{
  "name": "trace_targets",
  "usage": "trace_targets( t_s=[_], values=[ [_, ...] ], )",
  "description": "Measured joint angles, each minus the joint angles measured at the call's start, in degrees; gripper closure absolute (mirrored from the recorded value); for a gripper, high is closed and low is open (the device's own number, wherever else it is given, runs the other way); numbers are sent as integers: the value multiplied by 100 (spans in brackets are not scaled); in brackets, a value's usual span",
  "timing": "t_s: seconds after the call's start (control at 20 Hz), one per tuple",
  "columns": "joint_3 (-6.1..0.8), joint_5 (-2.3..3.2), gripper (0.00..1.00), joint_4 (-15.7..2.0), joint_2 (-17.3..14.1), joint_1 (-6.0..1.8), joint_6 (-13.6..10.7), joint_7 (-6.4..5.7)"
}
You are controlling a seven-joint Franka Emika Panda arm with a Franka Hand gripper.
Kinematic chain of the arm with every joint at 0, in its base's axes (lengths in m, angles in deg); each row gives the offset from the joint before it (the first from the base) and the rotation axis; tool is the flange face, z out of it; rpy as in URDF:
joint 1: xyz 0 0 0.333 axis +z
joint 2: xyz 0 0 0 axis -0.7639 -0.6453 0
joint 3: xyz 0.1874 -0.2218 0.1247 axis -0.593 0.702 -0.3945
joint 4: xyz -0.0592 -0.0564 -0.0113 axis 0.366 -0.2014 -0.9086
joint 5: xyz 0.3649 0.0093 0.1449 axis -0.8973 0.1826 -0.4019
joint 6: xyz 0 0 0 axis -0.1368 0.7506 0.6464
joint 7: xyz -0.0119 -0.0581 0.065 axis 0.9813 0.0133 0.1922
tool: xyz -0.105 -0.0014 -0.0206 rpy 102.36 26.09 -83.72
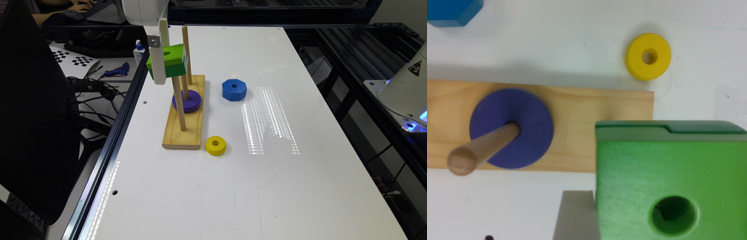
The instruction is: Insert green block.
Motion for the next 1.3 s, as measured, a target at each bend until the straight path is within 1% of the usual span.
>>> trace_targets(
  t_s=[0.3,0.5,1.3],
  values=[
    [0,0,100,0,0,3,-3,-1],
    [0,1,100,2,1,37,-43,-30],
    [-2,2,100,2,3,53,-94,-42]
  ],
)
